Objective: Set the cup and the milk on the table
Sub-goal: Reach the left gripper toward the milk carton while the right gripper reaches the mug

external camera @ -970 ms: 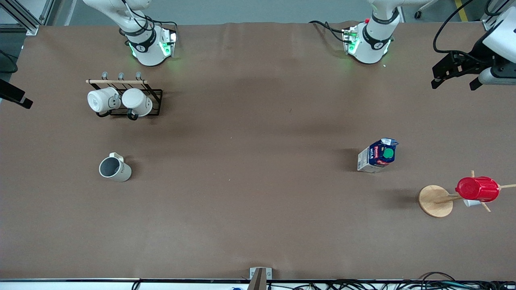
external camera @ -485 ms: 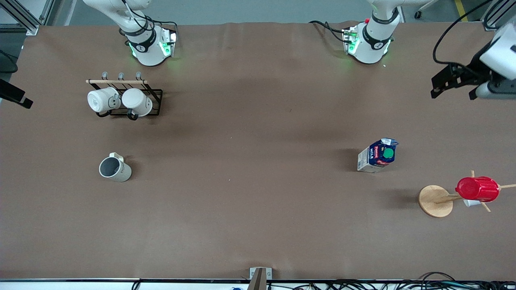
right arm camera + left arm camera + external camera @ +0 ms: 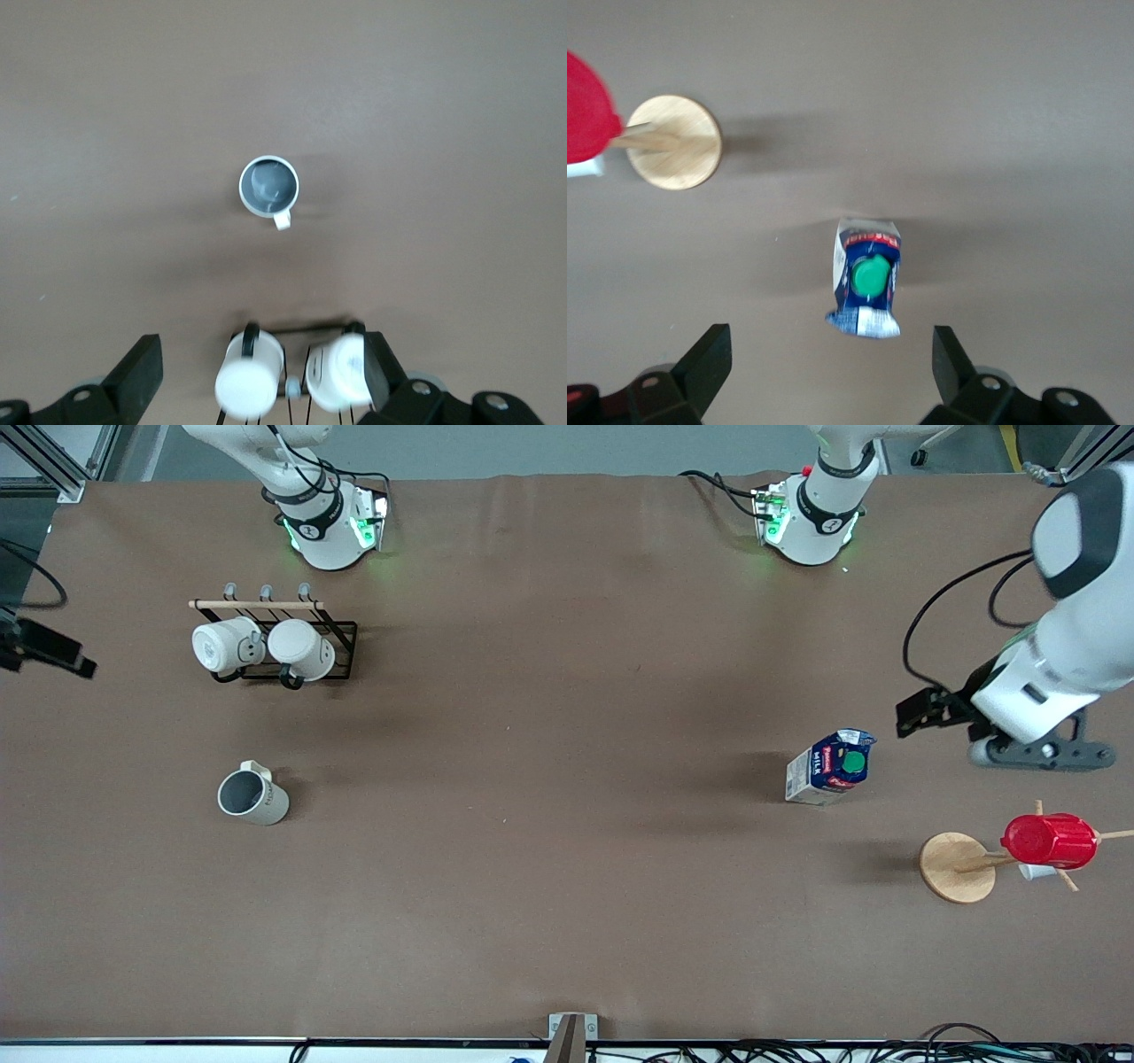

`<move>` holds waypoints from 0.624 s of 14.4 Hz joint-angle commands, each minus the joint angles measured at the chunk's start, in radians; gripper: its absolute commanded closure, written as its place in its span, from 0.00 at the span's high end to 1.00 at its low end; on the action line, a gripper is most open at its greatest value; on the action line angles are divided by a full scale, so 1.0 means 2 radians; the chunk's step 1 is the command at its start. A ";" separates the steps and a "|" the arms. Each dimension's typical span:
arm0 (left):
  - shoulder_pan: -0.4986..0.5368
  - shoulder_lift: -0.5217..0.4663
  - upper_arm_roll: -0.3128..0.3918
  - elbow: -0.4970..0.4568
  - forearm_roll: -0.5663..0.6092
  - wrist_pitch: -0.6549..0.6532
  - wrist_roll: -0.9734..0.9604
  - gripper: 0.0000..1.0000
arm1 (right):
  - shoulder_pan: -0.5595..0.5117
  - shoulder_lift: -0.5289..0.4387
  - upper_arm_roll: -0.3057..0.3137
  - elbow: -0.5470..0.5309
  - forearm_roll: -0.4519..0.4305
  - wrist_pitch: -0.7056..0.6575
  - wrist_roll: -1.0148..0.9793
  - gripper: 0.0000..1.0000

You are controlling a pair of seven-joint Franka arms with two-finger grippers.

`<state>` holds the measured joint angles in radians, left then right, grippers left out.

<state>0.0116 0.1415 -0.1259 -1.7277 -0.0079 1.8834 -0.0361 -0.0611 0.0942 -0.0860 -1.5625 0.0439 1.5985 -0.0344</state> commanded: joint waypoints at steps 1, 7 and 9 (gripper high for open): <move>-0.012 0.008 -0.002 -0.032 0.011 0.033 0.007 1.00 | 0.002 0.046 -0.002 -0.048 0.006 0.084 -0.049 1.00; -0.020 0.051 -0.002 -0.077 0.013 0.111 0.002 1.00 | -0.001 0.106 -0.003 -0.182 0.006 0.306 -0.114 1.00; -0.020 0.053 -0.002 -0.102 0.013 0.142 0.002 0.99 | 0.001 0.119 -0.003 -0.217 0.006 0.374 -0.125 1.00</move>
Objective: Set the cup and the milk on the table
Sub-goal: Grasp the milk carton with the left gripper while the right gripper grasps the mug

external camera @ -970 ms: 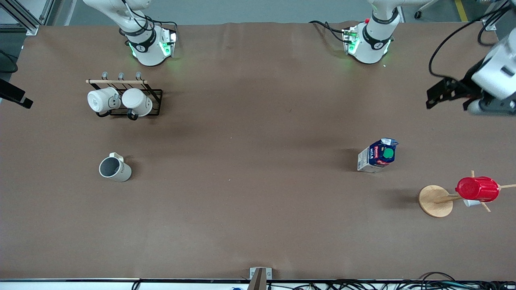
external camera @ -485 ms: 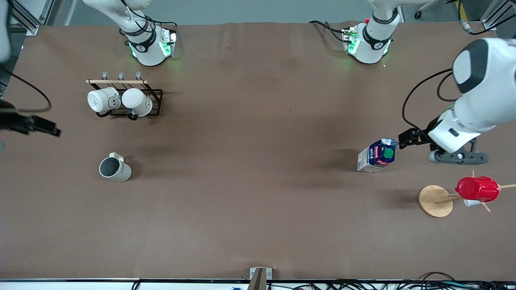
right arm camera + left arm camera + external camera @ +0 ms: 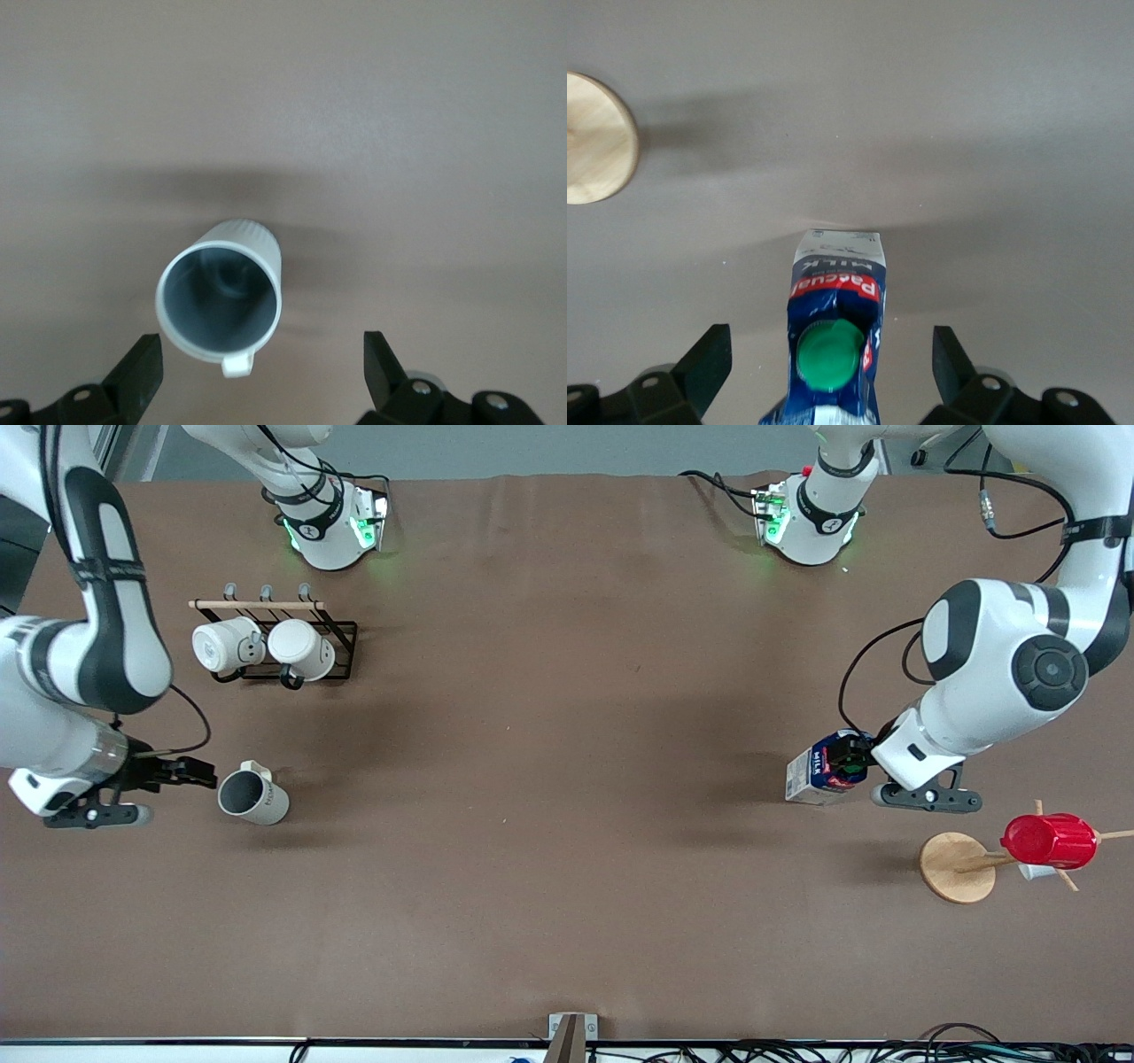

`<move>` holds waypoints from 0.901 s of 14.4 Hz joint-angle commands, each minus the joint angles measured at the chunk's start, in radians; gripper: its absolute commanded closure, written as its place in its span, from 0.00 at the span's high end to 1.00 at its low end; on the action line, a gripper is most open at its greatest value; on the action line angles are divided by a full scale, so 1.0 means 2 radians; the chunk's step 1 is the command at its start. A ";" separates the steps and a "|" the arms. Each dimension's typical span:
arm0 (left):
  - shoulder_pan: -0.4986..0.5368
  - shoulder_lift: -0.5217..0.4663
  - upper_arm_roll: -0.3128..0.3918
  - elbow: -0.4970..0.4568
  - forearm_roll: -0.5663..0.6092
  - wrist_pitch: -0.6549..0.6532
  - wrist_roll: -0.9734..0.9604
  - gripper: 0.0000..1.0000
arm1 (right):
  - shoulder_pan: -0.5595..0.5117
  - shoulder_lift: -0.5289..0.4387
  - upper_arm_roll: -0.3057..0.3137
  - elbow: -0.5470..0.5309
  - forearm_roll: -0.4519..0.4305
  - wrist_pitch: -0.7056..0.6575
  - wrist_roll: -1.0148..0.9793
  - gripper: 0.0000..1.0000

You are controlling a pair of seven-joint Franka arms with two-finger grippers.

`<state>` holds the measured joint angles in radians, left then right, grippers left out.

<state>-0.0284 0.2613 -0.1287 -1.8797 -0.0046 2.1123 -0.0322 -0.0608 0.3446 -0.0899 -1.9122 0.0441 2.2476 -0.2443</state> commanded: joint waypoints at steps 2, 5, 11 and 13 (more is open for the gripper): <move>0.003 -0.006 -0.001 -0.040 0.015 0.042 0.000 0.92 | 0.000 0.002 -0.001 -0.059 0.006 0.079 -0.040 1.00; 0.002 -0.006 -0.001 -0.048 0.014 0.042 -0.001 0.68 | 0.004 0.015 -0.001 -0.078 0.006 0.124 -0.043 0.88; 0.001 -0.012 -0.001 -0.048 0.014 0.037 -0.002 0.36 | 0.005 0.032 -0.001 -0.079 0.006 0.147 -0.034 0.25; 0.000 -0.012 -0.001 -0.031 0.014 0.032 -0.002 0.31 | 0.006 0.032 0.000 -0.078 0.006 0.142 -0.008 0.01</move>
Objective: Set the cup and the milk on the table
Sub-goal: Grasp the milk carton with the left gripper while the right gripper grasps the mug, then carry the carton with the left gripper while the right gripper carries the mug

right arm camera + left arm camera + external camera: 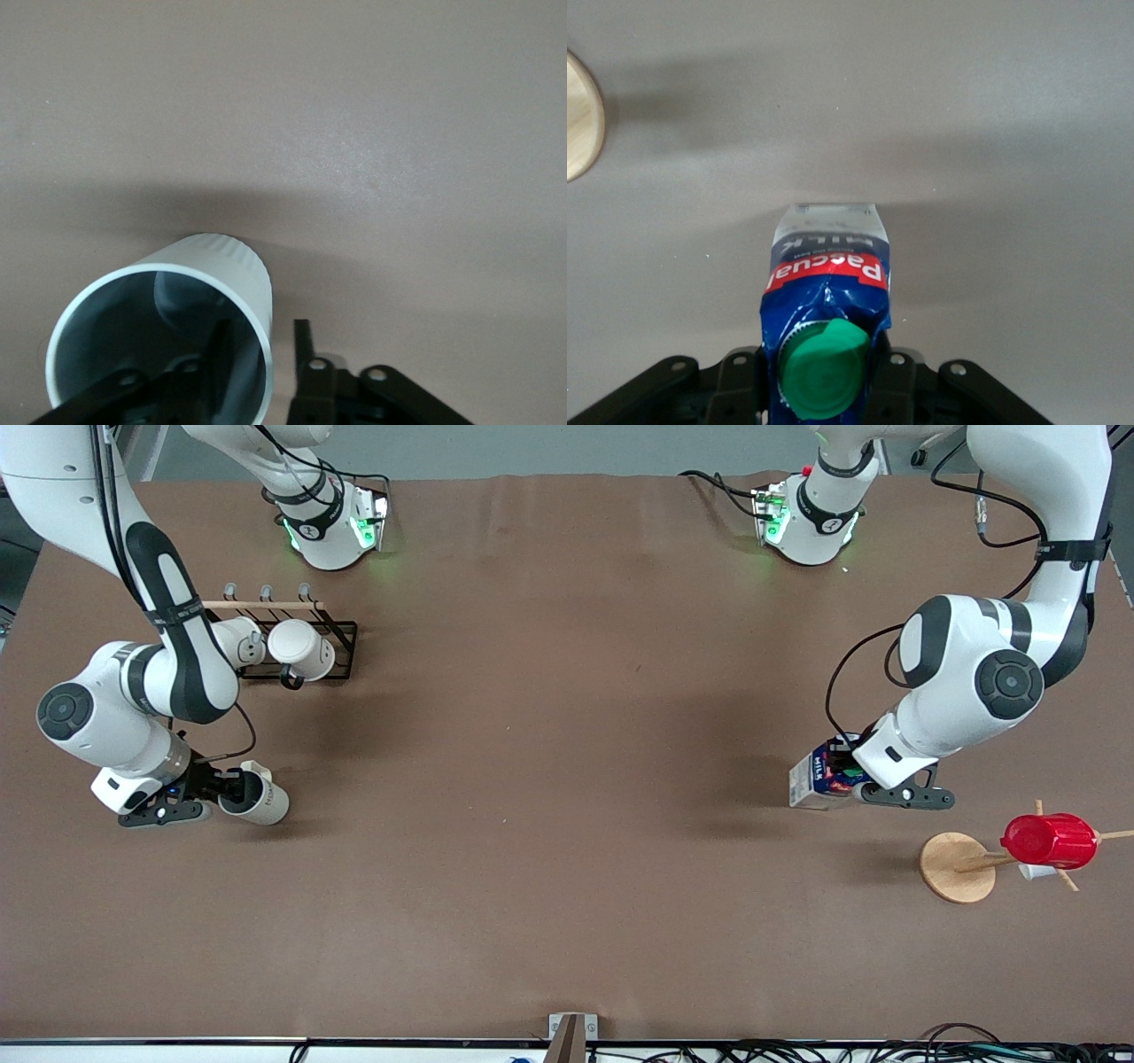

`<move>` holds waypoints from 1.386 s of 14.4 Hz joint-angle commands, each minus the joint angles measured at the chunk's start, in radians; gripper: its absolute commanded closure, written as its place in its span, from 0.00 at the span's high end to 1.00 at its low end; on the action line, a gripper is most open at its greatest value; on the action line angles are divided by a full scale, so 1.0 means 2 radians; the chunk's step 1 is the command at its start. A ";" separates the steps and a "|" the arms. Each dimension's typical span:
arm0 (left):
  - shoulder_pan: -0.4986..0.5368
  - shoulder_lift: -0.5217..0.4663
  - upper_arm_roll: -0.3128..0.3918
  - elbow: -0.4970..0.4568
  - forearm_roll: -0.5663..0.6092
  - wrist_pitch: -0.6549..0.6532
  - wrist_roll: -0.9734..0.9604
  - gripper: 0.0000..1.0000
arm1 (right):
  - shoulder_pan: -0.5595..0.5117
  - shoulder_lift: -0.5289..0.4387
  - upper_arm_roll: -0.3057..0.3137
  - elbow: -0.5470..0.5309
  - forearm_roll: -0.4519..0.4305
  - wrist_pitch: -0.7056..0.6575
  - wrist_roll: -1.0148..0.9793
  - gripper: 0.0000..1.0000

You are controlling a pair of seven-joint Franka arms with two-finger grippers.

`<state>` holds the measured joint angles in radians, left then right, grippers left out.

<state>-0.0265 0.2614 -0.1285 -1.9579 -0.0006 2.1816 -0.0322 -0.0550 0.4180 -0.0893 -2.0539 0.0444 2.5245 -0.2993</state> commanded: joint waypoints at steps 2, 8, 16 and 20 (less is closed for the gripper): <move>-0.004 -0.010 -0.001 0.035 0.012 -0.023 -0.005 0.31 | 0.011 -0.010 0.001 -0.002 0.006 -0.018 0.064 0.00; -0.020 -0.006 -0.001 0.108 0.012 -0.099 -0.019 0.31 | 0.052 -0.049 0.077 0.044 0.005 -0.120 0.234 0.00; -0.060 -0.007 -0.001 0.122 0.010 -0.113 -0.049 0.30 | 0.197 -0.001 0.163 0.125 -0.071 -0.119 0.600 0.00; -0.114 0.018 -0.001 0.153 0.005 -0.119 -0.133 0.30 | 0.249 0.067 0.163 0.182 -0.126 -0.118 0.709 0.00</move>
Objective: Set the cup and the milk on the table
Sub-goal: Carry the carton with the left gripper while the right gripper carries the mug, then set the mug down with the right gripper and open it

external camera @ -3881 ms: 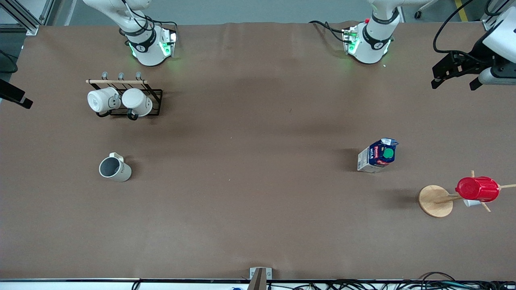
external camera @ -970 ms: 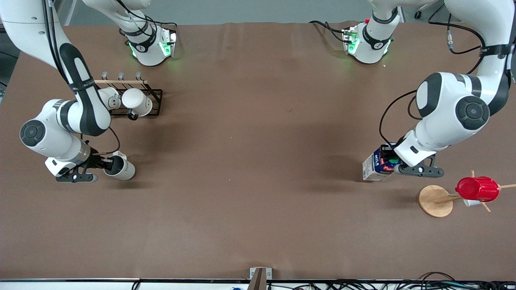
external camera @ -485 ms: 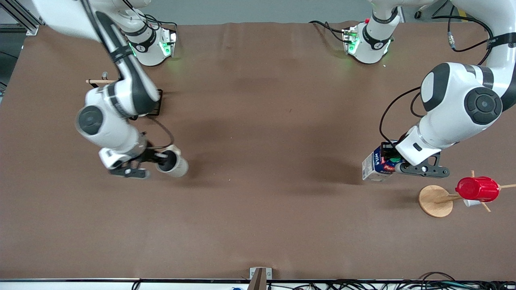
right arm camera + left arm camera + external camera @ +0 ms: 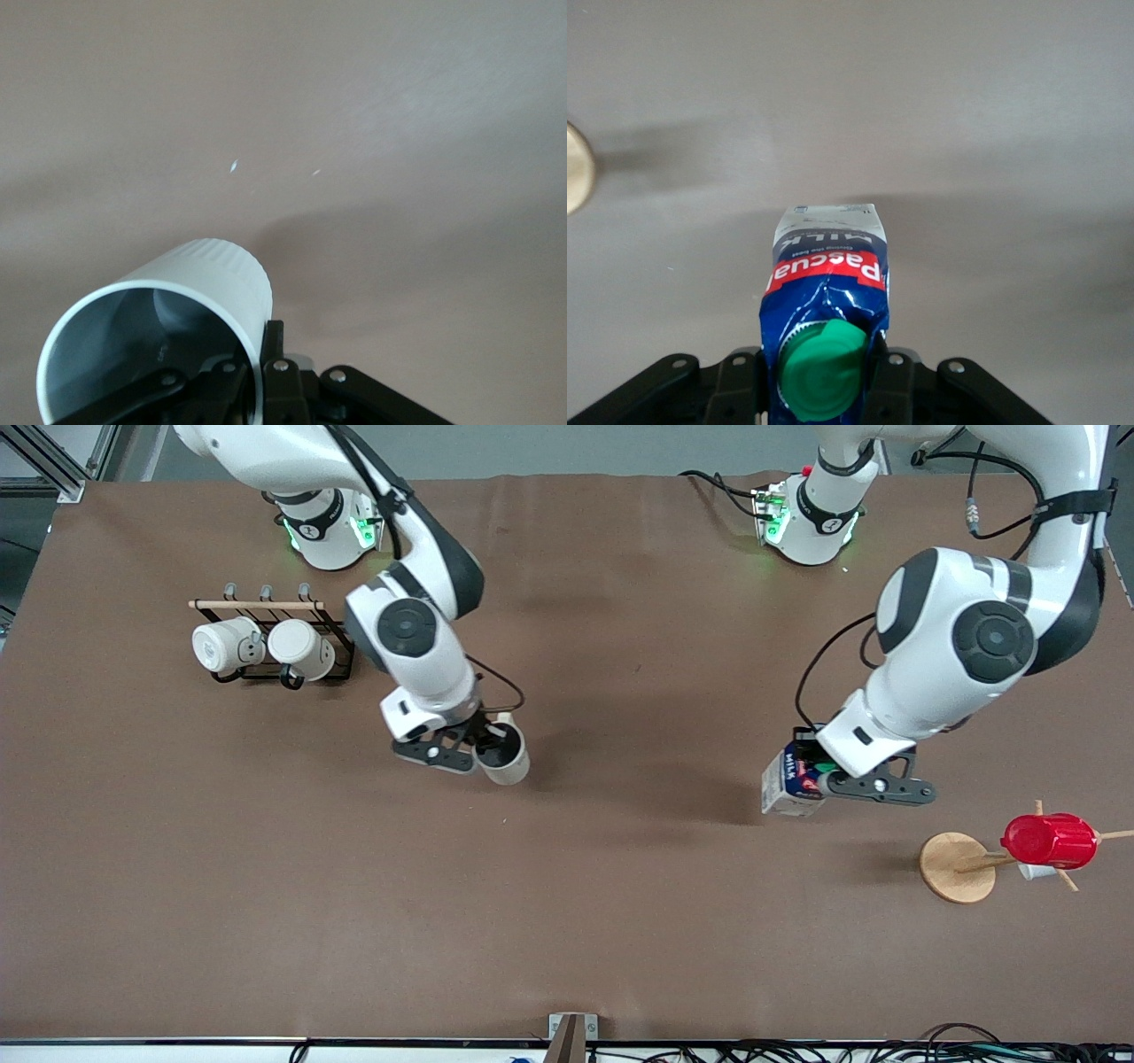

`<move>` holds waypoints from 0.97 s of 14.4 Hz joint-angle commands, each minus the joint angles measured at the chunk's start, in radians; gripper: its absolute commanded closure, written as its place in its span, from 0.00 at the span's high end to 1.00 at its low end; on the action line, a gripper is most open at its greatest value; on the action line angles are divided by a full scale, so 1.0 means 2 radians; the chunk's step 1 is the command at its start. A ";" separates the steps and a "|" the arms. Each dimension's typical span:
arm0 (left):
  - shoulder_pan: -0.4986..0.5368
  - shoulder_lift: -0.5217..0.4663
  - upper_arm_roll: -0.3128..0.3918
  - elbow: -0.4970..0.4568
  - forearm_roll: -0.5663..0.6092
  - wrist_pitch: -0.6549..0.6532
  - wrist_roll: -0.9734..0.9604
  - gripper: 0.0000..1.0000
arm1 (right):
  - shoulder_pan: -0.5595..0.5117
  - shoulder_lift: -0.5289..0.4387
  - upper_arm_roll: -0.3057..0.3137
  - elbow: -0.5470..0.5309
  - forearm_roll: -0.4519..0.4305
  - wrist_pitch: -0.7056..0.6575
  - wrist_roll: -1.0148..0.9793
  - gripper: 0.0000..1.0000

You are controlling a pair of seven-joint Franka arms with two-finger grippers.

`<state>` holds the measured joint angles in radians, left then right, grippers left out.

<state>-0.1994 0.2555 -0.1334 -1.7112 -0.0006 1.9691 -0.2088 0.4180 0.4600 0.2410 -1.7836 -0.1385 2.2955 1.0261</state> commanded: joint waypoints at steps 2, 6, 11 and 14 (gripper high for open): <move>-0.062 0.057 0.001 0.062 0.005 -0.014 -0.097 0.29 | 0.025 0.077 -0.002 0.057 -0.070 0.000 0.084 0.01; -0.122 0.127 0.001 0.129 0.003 -0.014 -0.183 0.29 | 0.043 0.097 -0.002 0.074 -0.085 0.002 0.101 0.12; -0.177 0.191 0.005 0.192 0.001 -0.014 -0.234 0.29 | 0.037 0.083 -0.001 0.070 -0.084 -0.002 0.090 1.00; -0.192 0.204 0.004 0.212 0.000 -0.013 -0.251 0.29 | 0.010 0.015 0.001 0.062 -0.083 -0.080 0.059 1.00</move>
<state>-0.5603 0.6381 -0.1358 -1.3518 -0.0006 1.9681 -0.6874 0.4872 0.6092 0.2328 -1.6292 -0.2892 2.2482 1.1898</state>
